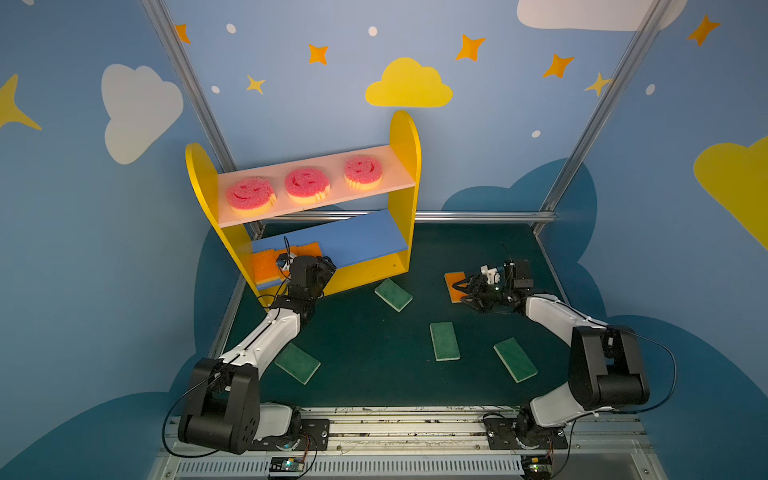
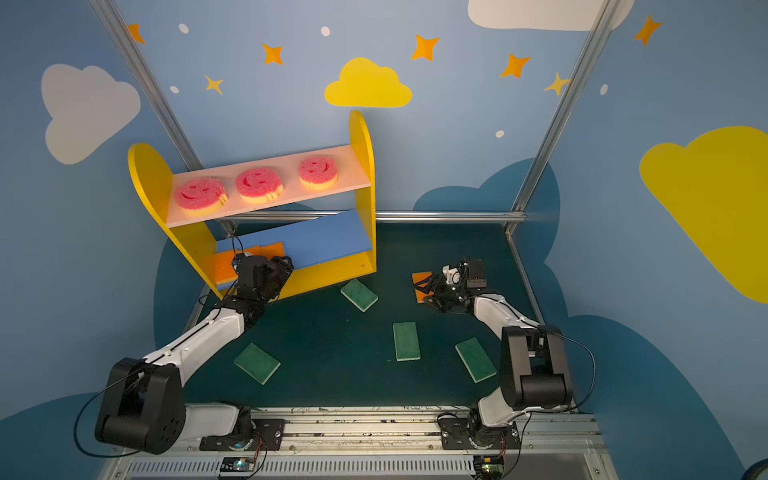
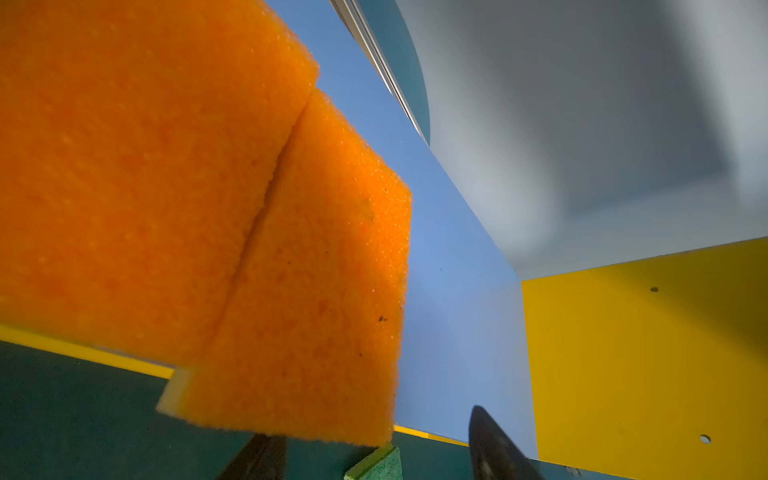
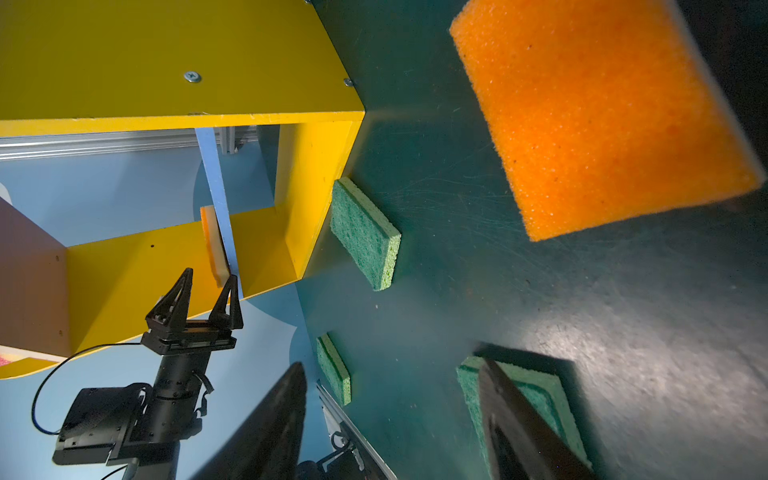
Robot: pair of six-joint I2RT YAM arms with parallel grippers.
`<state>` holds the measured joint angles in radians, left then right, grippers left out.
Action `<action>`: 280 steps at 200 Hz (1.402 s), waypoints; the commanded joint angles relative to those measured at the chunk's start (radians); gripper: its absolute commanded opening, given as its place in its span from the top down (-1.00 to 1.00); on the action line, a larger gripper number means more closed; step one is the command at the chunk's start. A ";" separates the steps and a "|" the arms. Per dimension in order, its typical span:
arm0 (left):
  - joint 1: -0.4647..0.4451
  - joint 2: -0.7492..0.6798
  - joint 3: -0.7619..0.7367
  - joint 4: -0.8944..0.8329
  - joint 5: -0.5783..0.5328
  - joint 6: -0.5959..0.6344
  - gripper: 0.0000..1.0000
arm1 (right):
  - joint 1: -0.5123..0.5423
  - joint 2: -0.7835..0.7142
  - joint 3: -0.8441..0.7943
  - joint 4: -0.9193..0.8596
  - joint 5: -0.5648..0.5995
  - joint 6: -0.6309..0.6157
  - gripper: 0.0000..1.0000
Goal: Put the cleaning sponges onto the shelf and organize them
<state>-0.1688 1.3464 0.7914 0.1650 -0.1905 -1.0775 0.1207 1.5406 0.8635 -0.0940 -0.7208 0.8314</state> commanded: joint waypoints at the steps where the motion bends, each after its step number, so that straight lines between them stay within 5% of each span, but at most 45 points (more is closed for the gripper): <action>1: 0.006 0.003 0.026 -0.013 0.005 0.028 -0.36 | 0.003 0.007 0.000 -0.013 -0.010 -0.009 -0.30; 71: 0.003 -0.024 0.031 -0.039 0.054 0.062 -0.40 | 0.002 0.013 0.020 -0.031 -0.006 -0.023 -0.30; 151: -0.144 -0.086 0.042 -0.109 0.037 0.163 -0.73 | -0.041 -0.008 0.023 -0.064 0.005 -0.051 -0.32; 204: -0.244 -0.135 -0.030 -0.103 0.045 0.195 -0.83 | -0.155 0.015 0.005 -0.091 0.004 -0.098 -0.32; 280: -0.316 -0.149 -0.172 -0.068 0.094 0.166 -0.88 | -0.167 0.156 0.081 -0.114 0.070 -0.141 -0.31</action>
<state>-0.4690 1.2041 0.6563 0.0807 -0.1265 -0.9051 -0.0414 1.6581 0.8810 -0.1757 -0.6842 0.7288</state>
